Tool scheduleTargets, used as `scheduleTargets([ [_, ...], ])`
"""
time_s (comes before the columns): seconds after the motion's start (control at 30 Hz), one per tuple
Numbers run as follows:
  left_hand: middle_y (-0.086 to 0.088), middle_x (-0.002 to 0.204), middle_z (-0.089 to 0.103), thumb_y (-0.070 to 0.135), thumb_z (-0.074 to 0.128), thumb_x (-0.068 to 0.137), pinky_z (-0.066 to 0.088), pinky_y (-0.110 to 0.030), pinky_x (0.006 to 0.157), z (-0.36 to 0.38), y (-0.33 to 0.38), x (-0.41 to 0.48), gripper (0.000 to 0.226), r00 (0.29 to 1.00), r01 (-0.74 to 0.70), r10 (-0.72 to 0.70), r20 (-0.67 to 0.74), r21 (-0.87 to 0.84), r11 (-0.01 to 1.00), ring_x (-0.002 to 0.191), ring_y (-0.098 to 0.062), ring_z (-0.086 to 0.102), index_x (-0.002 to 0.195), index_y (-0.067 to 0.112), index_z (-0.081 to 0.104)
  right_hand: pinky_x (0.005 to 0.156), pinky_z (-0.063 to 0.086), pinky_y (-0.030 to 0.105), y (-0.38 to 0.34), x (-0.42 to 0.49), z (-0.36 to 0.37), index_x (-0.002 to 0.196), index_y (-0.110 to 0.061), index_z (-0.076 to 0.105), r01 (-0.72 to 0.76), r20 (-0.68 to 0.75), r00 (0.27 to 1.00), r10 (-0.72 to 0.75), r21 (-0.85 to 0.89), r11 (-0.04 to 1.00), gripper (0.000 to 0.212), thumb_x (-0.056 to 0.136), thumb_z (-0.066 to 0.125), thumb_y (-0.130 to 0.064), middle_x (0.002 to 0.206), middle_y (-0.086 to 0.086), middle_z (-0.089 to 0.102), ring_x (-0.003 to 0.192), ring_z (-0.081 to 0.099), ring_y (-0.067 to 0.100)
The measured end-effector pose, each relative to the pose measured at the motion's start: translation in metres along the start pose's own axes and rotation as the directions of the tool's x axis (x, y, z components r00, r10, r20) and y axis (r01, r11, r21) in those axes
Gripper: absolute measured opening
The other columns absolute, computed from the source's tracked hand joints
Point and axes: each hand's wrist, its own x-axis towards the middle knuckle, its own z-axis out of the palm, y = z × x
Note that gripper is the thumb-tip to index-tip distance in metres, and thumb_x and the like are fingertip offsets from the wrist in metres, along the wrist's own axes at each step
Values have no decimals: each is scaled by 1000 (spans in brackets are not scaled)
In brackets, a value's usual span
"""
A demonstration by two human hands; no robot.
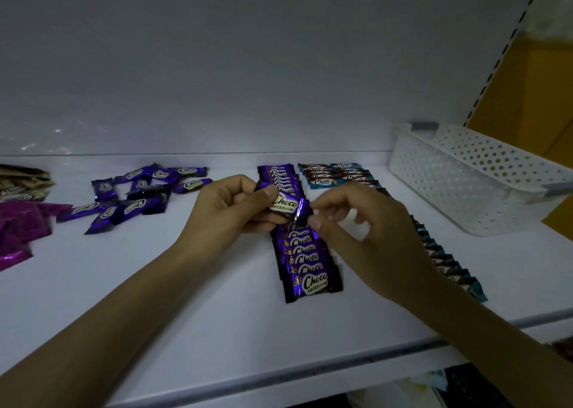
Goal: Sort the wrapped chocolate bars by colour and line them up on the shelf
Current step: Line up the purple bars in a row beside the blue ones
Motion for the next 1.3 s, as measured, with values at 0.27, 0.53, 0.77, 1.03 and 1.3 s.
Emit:
scheduleTargets([
  [0.27,-6,75,74,36,65,69,54,-19,55,-2,6,-2,16,998,15,-11,55,-66,998,69,-17,73,56,26,67,68,45,8,-3,28,11,102,-16,69,-113,154,983,104,52,992,21,85,66,-29,93,-5,67,83,61,3],
  [0.53,-1,72,74,29,37,102,51,-19,50,-3,13,5,37,988,68,-64,-137,19,998,59,-12,68,82,12,64,64,42,4,0,10,-6,99,-25,66,-89,144,987,70,128,988,17,82,69,-25,83,-15,67,76,60,-7],
  [0.77,6,72,72,23,39,102,51,-17,53,-11,10,4,32,973,70,-35,-227,145,987,60,-6,64,84,18,64,78,47,17,3,-38,-15,87,-26,73,-33,326,945,7,75,997,16,73,72,-34,84,-16,67,86,61,-1],
  [1.03,10,70,72,24,39,102,51,-18,56,-13,5,7,32,967,90,-33,-254,216,972,60,-4,63,82,19,63,82,44,44,8,-36,-8,86,-30,76,-12,340,940,25,-40,999,10,75,77,-29,83,-18,61,87,56,2],
  [1.3,10,70,71,22,39,102,51,-18,55,-15,0,9,31,980,28,29,-198,279,960,59,-4,63,83,19,63,84,41,43,7,-33,-7,82,-26,73,6,343,939,21,-78,997,10,75,77,-32,82,-15,62,85,53,1],
])
